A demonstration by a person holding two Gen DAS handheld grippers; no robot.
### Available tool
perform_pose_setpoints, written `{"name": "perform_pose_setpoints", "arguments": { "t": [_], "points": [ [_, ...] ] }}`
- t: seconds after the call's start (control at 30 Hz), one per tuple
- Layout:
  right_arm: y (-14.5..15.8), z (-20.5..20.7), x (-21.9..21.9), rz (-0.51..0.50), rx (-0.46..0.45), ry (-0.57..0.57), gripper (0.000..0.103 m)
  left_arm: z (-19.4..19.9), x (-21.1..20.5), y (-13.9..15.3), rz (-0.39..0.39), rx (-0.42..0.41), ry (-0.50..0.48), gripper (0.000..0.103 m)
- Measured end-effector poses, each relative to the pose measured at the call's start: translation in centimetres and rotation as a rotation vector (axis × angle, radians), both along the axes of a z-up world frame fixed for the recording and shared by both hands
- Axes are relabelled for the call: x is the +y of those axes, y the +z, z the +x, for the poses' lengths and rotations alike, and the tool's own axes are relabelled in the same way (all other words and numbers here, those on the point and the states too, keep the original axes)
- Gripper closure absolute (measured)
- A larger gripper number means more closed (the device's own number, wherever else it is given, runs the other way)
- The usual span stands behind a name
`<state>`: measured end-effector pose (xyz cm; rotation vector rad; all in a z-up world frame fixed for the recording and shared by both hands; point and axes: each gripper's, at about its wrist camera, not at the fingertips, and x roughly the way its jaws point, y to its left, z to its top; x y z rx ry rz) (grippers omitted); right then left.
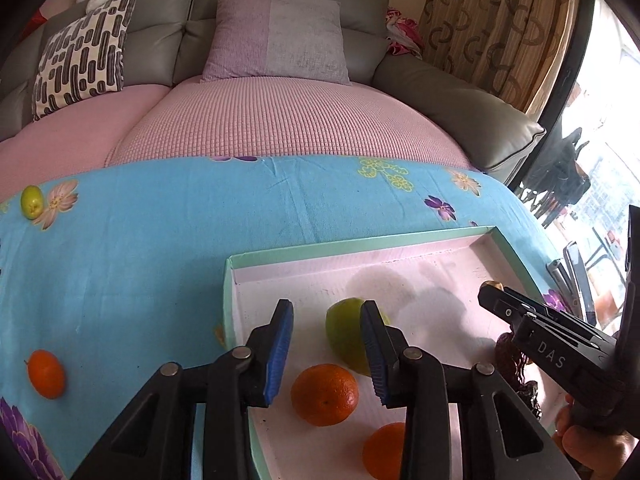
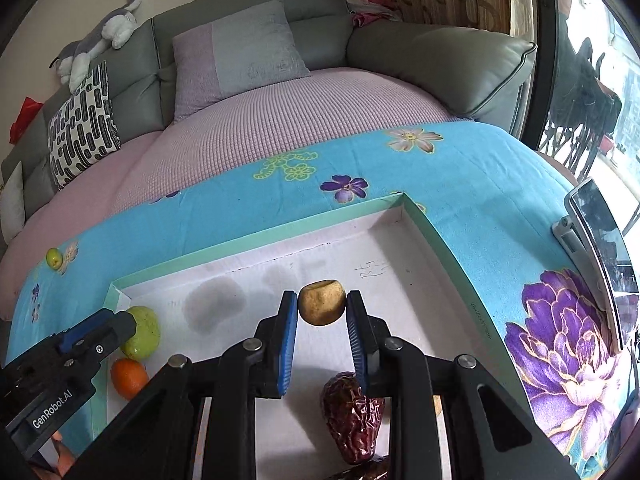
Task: Organize fruits
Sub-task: 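Lower and release the pear with the left tool while the right tool releases the brown fruit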
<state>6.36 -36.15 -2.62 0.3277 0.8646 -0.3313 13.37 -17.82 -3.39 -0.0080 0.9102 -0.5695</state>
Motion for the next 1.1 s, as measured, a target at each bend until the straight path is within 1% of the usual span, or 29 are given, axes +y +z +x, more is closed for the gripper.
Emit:
{"name": "perform_pose_setpoints", "arguments": {
  "t": [0.23,0.33,0.47,0.73,0.93,1.1],
  "points": [
    [-1.4,0.6,0.1,0.015,0.048,0.012,0.077,0.1,-0.1,0.0,0.004,0.006,0.007,0.066],
    [-1.4,0.6,0.1,0.014,0.049,0.012,0.077,0.2,0.1,0.0,0.008,0.006,0.012,0.066],
    [-1.8,0.9,0.1,0.011,0.082,0.014,0.077,0.3,0.3,-0.1,0.007,0.013,0.018,0.066],
    [-1.8,1.1,0.5,-0.013,0.106,0.026,0.077,0.5,0.5,0.0,0.014,0.03,0.028,0.065],
    [-1.7,1.3,0.6,-0.023,0.116,0.03,0.077,0.4,0.8,0.1,0.028,0.039,0.033,0.065],
    [-1.8,1.5,0.8,-0.028,0.127,0.041,0.077,0.1,0.7,0.7,0.062,0.033,0.027,0.064]
  ]
}}
